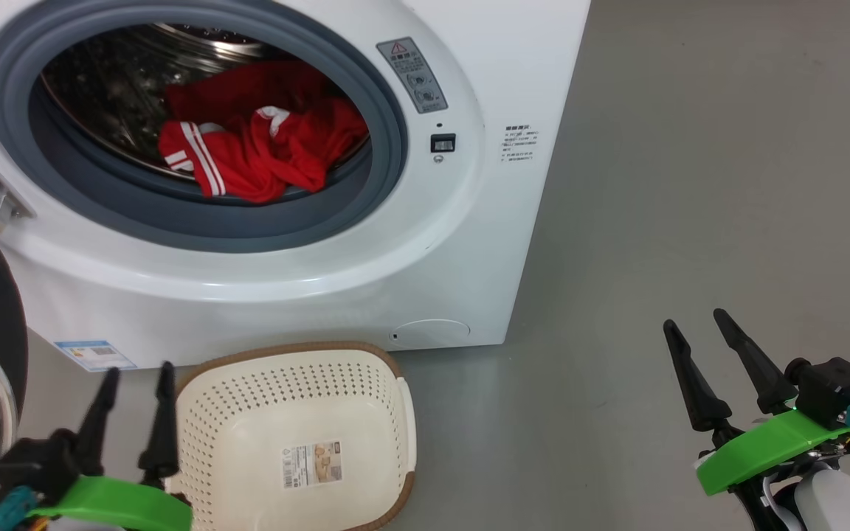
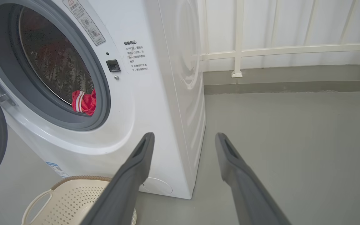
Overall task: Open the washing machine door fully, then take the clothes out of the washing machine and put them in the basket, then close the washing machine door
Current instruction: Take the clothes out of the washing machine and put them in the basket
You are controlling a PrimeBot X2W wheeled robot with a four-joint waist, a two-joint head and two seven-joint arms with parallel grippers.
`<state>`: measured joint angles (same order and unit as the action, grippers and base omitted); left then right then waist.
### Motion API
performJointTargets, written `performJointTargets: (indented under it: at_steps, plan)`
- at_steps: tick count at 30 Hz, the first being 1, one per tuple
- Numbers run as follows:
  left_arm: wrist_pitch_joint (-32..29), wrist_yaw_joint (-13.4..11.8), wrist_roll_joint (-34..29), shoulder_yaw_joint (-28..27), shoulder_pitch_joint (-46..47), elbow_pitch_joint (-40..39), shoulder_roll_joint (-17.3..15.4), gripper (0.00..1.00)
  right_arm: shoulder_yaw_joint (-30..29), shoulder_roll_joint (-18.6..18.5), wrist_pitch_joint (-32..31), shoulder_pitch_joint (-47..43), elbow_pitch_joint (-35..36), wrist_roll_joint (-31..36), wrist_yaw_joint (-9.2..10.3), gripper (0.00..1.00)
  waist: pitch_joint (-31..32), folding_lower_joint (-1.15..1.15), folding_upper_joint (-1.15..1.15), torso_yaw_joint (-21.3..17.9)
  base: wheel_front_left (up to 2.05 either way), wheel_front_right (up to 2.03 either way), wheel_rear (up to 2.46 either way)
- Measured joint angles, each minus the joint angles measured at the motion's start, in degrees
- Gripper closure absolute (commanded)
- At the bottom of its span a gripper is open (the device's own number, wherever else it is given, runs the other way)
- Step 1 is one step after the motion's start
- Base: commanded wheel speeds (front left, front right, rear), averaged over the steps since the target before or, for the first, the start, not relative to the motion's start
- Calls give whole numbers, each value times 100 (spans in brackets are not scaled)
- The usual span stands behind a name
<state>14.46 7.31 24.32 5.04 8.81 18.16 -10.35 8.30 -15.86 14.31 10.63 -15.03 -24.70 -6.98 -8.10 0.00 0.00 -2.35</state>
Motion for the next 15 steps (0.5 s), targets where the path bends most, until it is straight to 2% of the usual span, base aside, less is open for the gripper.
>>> performJointTargets:
  at_steps: [5, 15]
  plan:
    - [-1, 0, 60, 350, 339, 411, 88, 0, -3, 49, 0, 9, 23, 3, 1, 0, -113, 0, 0, -7, 0, 0, 0]
    - [0, 0, 79, 764, 2137, 1539, 191, 0, 51, 203, 0, 250, 60, 81, 0, 0, -480, 0, 0, -54, 0, 0, 0]
